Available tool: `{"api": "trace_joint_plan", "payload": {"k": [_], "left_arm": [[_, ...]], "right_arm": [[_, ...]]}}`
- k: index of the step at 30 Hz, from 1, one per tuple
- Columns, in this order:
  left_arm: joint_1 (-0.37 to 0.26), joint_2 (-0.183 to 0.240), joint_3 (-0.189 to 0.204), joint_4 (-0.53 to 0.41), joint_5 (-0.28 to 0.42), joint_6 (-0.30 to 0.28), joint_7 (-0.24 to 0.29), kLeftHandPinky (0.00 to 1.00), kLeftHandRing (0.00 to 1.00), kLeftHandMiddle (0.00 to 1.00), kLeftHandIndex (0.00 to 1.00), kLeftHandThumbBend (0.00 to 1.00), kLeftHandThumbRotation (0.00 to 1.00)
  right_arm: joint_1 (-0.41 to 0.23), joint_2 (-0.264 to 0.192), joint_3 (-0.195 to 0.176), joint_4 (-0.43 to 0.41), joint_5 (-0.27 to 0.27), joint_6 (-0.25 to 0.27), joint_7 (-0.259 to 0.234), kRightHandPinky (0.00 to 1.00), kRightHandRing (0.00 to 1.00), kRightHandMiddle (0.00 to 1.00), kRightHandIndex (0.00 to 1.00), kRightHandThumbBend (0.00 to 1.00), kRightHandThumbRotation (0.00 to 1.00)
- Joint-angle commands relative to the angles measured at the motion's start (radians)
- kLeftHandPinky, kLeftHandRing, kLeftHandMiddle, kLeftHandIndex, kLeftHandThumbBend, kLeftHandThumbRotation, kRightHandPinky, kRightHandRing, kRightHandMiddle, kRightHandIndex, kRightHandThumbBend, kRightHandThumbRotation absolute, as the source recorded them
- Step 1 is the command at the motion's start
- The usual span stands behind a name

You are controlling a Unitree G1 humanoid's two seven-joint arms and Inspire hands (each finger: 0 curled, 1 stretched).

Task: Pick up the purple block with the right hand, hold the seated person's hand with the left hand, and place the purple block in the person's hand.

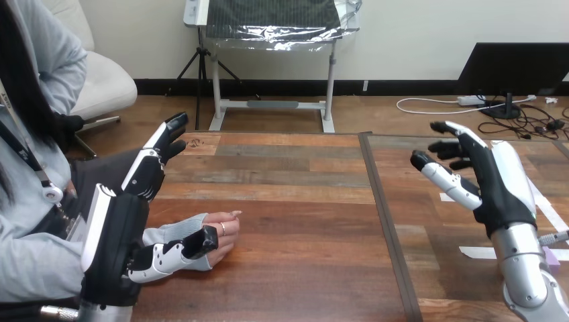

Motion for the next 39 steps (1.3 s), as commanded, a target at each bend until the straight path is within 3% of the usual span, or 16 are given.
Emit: {"api": "trace_joint_plan", "payload": {"k": [1,22,39], "left_arm": [[-0.072,0.0,0.008,0.002,-0.005,-0.015,-0.001,0.89,0.93,0.94,0.9,1.0,0.68],[-0.072,-0.014,0.016,0.017,0.017,-0.021,0.013,0.88,0.93,0.93,0.89,1.0,0.69],[-0.083,-0.016,0.011,0.041,0.012,-0.037,0.011,0.87,0.93,0.93,0.9,1.0,0.68]], "right_arm": [[-0.057,-0.011,-0.033,-0.069,0.021,-0.026,0.005,0.7,0.74,0.73,0.83,0.99,0.88],[0.002,-0.058,-0.12,-0.109,0.073,-0.11,-0.009,0.75,0.79,0.8,0.85,1.0,0.76],[0.064,-0.058,-0.181,-0.112,0.085,-0.113,-0.053,0.81,0.87,0.88,0.92,1.0,0.73]]}}
